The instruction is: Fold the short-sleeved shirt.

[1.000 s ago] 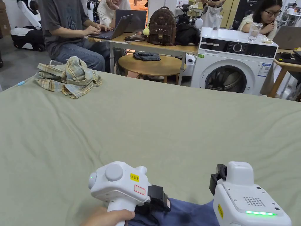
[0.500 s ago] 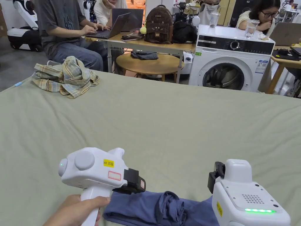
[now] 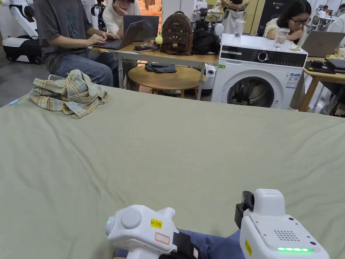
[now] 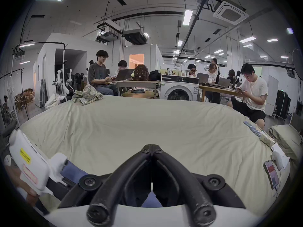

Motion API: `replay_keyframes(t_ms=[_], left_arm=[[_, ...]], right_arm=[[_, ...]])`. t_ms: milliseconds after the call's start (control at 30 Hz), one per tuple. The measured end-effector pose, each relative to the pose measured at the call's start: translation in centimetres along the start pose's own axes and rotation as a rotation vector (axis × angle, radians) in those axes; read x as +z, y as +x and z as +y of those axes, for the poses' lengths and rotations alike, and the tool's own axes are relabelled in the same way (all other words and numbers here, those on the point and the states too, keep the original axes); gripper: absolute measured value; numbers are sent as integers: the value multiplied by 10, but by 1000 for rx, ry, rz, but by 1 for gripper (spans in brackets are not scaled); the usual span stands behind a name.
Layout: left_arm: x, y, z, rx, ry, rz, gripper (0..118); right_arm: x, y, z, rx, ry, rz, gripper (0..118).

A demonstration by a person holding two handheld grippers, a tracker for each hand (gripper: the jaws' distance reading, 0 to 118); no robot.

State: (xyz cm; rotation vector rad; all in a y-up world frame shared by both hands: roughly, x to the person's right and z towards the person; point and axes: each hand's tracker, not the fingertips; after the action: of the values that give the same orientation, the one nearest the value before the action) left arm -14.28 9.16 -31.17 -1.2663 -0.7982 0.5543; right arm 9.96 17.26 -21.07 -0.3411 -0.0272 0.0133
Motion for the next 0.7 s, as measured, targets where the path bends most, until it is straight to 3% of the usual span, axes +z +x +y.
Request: replay_keyframes(t_ms=[233, 367, 400, 467, 500, 633, 700], left_arm=[[12, 0, 1, 9, 3, -30, 0], [51, 6, 4, -33, 51, -68, 1], [66, 5, 4, -47, 84, -84, 6], [97, -4, 7, -49, 138, -88, 31], [112, -8, 7, -57, 164, -76, 36], [157, -34, 5, -75, 250, 68, 67], [171, -53, 3, -57, 262, 120, 69]], right_arm=[[-2, 3, -5, -29, -6, -5, 0], [0, 3, -5, -23, 13, -16, 0], [1, 3, -5, -18, 19, -20, 0], [3, 4, -3, -14, 35, -21, 0], [3, 4, -2, -13, 39, -23, 0], [3, 6, 0, -19, 41, -25, 0], [2, 6, 0, -21, 32, -26, 0]])
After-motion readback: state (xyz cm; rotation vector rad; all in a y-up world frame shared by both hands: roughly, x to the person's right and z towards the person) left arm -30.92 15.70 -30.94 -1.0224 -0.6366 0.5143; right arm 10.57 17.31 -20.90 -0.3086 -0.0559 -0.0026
